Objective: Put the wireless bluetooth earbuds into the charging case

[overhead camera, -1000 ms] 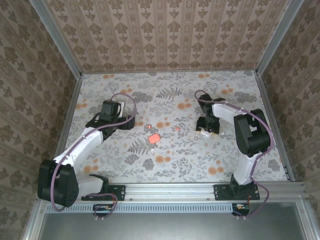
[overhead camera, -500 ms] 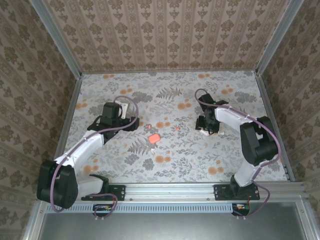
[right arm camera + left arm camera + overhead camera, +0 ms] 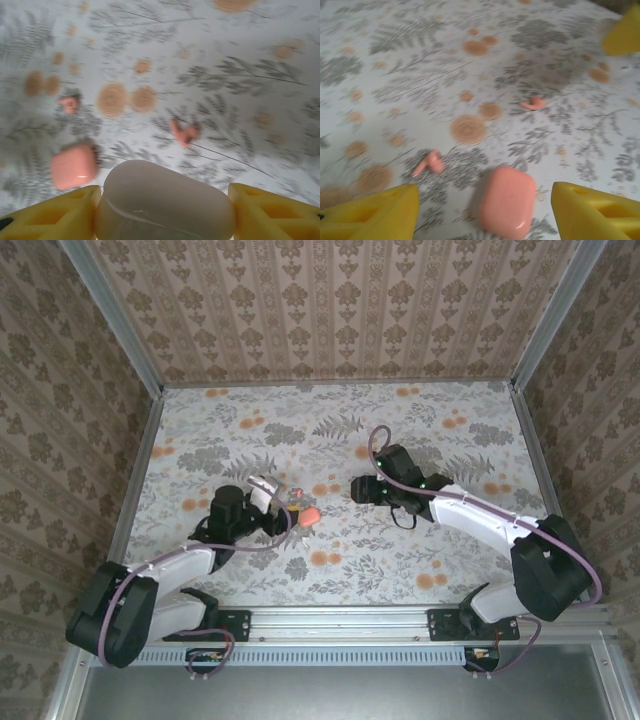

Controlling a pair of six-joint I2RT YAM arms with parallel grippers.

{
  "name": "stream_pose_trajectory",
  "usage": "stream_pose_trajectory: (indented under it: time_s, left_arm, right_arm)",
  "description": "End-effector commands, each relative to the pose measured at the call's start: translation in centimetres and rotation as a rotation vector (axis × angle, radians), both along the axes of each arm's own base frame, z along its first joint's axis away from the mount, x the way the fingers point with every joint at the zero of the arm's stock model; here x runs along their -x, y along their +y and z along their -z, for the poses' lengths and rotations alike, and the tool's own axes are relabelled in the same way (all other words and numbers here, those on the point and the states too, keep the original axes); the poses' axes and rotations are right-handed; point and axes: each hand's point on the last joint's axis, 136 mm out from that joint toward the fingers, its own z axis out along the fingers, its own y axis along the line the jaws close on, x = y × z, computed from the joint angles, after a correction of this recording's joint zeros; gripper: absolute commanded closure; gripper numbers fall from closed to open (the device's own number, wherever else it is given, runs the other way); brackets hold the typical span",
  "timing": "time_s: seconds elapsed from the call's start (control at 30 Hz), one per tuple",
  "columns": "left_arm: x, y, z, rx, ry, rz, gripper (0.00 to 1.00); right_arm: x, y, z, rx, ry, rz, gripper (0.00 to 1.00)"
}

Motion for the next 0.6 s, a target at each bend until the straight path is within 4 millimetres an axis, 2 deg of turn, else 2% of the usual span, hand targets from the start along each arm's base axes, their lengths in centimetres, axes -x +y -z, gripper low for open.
stream_pose_trajectory:
  time_s: [0.0, 0.23, 0.57]
  left_arm:
    - [0.9, -2.6, -4.0, 0.093, -0.207, 0.16, 0.31]
    - [1.5, -4.6, -5.0, 0.166, -0.239, 0.216, 0.34]
    - [2.3, -5.6, -5.7, 0.183, -0.28, 0.221, 0.34]
  right_arm:
    - [-0.5, 3.8, -4.8, -0.208, -0.174, -0.067, 0.38]
    - [0.8, 7.6, -6.8, -0.371, -0.255, -0.136, 0.38]
    - [1.5, 9.3, -8.4, -0.504, -0.284, -0.135, 0.38]
